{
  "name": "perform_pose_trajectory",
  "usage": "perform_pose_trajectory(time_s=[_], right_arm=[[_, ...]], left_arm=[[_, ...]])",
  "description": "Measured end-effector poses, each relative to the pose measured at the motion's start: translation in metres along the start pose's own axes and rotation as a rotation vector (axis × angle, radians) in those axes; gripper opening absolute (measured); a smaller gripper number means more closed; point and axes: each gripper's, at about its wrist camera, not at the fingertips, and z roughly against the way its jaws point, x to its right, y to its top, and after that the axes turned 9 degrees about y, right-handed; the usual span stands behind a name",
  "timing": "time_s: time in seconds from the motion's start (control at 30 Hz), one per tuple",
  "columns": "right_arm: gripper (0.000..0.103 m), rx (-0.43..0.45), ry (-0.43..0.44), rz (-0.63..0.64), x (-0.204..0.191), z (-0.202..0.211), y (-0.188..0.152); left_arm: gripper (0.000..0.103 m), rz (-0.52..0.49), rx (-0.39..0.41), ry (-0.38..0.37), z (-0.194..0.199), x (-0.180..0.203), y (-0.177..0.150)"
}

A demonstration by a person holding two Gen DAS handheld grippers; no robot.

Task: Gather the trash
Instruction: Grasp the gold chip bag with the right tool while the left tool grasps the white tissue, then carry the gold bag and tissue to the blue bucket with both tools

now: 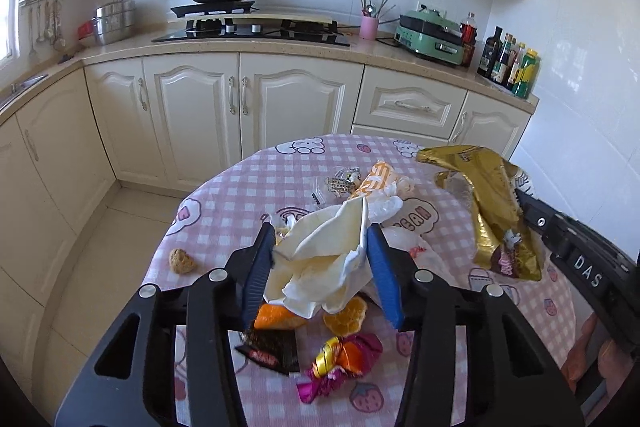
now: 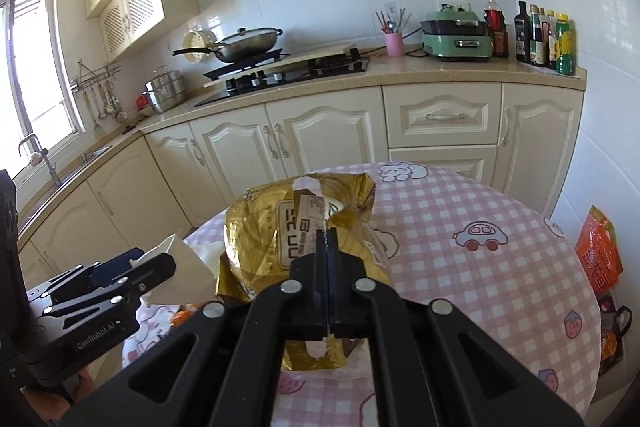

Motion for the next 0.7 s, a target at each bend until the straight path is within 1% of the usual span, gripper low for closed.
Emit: perform_pose_trajectory(time_s=[0.1,0.23,0.33,0.43,0.5,0.57,0.7], right_arm=[[0.001,0.008,0.040,0.029,-0.022,0.014,-0.002],[0.001,0.021,0.102,0.066,-0.059,0.026,-0.007],[0.001,0.019,0.156,0.102,-0.092,0.032,-0.011],[0.001,0.005,0.216,0.138,-0.131,0.034,-0.021],[0.001,-0.015,0.258,0.160,-0.156,0.032,-0.031],[0.001,-0.042,0.299,0.187,-0.184,0.027,-0.043],[0.001,-0.116,0.365,0.254,-0.243,0.008,-0.075]], left_arm=[[0.045,0.027,0.026,0.010,0.029,-0.010,-0.003],[0.045,0.047,0.069,0.066,0.067,-0.029,-0.011],[0.045,0.074,0.096,0.112,0.095,-0.051,-0.022],[0.045,0.117,0.104,0.166,0.119,-0.084,-0.039],[0.045,0.149,0.103,0.217,0.132,-0.109,-0.053],[0.045,0.183,0.091,0.257,0.140,-0.134,-0.066],[0.045,0.248,0.054,0.363,0.145,-0.182,-0.099]])
